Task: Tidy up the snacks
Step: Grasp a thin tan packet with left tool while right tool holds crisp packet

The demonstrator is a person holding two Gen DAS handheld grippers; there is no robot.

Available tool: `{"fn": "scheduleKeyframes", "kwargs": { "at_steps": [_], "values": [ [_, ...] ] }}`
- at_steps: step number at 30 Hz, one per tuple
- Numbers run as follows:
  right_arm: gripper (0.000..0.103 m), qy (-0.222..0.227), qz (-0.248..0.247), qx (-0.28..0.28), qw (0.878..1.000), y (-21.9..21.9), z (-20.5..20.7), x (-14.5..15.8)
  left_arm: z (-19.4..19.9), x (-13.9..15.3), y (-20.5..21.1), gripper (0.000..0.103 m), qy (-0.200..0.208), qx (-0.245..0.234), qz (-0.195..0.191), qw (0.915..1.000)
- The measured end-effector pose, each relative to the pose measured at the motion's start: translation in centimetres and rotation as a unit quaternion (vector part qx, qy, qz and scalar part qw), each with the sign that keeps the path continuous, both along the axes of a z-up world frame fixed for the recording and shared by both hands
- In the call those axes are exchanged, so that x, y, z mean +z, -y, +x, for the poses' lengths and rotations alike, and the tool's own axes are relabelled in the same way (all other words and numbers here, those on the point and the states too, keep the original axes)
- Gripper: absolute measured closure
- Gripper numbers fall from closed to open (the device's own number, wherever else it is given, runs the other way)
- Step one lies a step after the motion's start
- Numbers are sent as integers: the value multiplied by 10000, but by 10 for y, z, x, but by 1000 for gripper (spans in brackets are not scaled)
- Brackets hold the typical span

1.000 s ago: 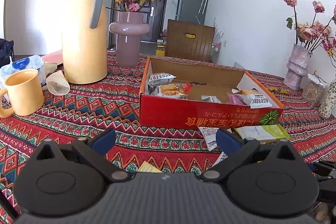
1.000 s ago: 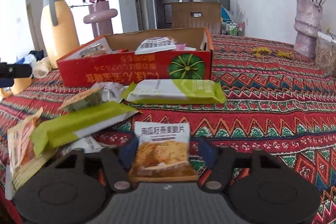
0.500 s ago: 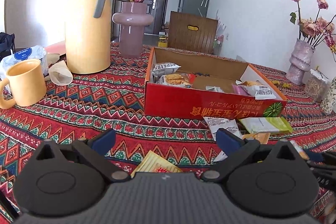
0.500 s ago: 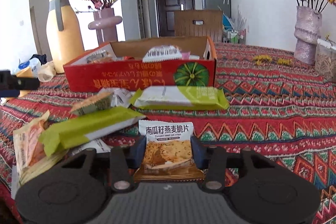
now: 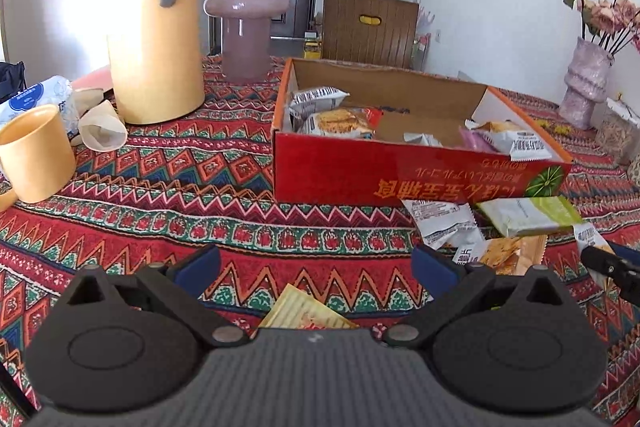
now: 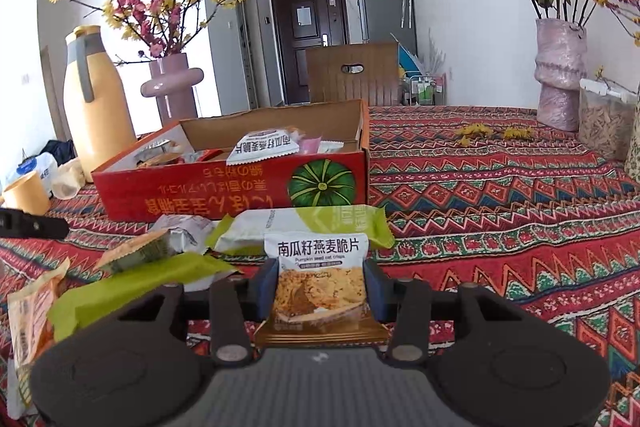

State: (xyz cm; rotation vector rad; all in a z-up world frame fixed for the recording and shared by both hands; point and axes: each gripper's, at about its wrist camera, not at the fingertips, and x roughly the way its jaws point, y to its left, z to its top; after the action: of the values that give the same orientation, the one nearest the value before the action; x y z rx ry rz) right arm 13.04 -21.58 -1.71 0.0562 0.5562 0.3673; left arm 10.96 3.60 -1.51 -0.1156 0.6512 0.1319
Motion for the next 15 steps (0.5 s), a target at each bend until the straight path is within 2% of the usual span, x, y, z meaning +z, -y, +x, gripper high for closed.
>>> {"fn": "scheduleKeyframes", "kwargs": {
  "at_steps": [5,15],
  "values": [
    [59,-85,31,51,9999,-2,5,-7,7,-4,1,2,-130,-38,43,9999],
    [59,-152,107,108,9998,-2,7,-9,19,-17,8,17,-546,-321,152,9979]
  ]
}}
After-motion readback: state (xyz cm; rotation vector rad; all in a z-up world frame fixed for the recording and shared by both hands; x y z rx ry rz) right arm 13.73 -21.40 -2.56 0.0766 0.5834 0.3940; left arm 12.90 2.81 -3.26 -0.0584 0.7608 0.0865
